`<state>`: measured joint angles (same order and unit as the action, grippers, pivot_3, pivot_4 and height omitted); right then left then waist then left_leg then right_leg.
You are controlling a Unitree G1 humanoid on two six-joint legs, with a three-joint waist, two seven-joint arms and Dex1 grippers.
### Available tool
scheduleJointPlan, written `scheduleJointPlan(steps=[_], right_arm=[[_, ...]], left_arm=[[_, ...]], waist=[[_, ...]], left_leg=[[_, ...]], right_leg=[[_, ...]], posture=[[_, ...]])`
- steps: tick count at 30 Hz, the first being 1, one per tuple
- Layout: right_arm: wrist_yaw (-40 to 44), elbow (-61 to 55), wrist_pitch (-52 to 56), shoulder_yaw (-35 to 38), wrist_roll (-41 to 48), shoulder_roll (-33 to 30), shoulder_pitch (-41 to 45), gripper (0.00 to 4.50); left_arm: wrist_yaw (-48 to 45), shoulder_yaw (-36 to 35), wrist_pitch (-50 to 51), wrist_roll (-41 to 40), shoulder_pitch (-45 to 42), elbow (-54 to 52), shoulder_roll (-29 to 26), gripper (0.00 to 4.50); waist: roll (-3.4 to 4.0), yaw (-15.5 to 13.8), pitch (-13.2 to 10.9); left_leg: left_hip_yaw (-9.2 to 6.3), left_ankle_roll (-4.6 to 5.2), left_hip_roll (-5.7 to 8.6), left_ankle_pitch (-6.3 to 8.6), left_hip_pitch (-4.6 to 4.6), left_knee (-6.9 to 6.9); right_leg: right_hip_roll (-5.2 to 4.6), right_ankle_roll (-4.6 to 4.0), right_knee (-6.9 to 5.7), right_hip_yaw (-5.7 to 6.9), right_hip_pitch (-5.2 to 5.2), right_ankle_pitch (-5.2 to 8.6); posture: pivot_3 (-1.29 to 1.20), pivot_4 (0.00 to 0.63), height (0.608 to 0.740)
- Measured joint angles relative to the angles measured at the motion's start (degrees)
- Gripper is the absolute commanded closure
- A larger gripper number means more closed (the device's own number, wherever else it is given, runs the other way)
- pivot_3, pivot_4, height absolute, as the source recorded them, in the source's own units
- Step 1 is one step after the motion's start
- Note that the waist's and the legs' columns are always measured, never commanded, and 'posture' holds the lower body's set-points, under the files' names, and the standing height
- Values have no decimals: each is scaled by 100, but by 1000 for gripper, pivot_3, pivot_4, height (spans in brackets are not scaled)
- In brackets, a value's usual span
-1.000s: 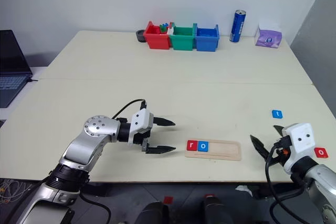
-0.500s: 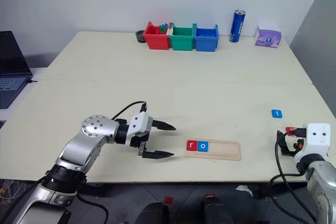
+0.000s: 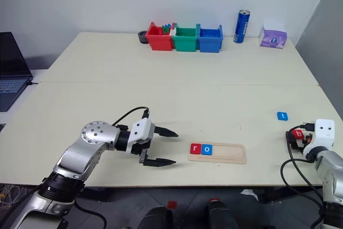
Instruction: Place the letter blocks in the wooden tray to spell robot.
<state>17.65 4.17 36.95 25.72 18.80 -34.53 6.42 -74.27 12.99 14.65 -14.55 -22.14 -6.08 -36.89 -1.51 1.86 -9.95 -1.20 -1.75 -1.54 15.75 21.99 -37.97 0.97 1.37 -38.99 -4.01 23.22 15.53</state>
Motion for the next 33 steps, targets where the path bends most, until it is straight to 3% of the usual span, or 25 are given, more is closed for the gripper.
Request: scheduleJointPlan(steps=[3,10,17,22,25,31,33], right_arm=[[47,202,-18,-1,1,-26,139,623],[-42,-226,358,3,29,-23,-39,3051],[-437,-1995,1235,62,206,460,-846,3058],[-1201,-3671,1920,-154,270,1521,-1214,3058],[-1614,-4151,2203,-562,237,2062,-1327,3058],[-2050,-4394,2363,-737,18,2444,-1363,3058],[-2108,-4369,2345,-713,-17,2473,-1340,2316]], left_arm=[[14,0,6,-28,0,-22,0,0],[83,0,5,-33,45,-22,-75,0],[100,-1,-29,-32,172,-16,-231,0],[107,0,-43,-34,177,-17,-225,0],[107,5,-76,-34,178,-17,-215,0],[102,7,-167,-32,178,-8,-216,0],[104,9,-179,-31,177,-6,-215,0]], waist=[[0,0,0],[1,-26,1],[3,-10,1],[7,8,2],[10,5,0],[10,1,0],[10,1,0]], left_leg=[[1,0,1,0,-1,0],[-10,0,-2,0,5,0],[-12,0,-8,0,5,1],[-16,-1,-12,0,3,4],[-16,-1,-13,0,5,4],[-14,-1,-7,0,5,3],[-12,-1,-8,0,5,3]], right_leg=[[0,0,0,0,-1,0],[-3,1,1,1,-1,0],[-2,0,0,2,0,1],[2,-1,-3,5,3,2],[-1,-2,-2,2,6,3],[-7,-1,3,3,7,3],[-6,-1,3,3,7,3]], posture=[[0,150,740],[0,150,740],[0,150,740],[0,150,740],[0,150,740],[0,150,740],[0,150,740]])
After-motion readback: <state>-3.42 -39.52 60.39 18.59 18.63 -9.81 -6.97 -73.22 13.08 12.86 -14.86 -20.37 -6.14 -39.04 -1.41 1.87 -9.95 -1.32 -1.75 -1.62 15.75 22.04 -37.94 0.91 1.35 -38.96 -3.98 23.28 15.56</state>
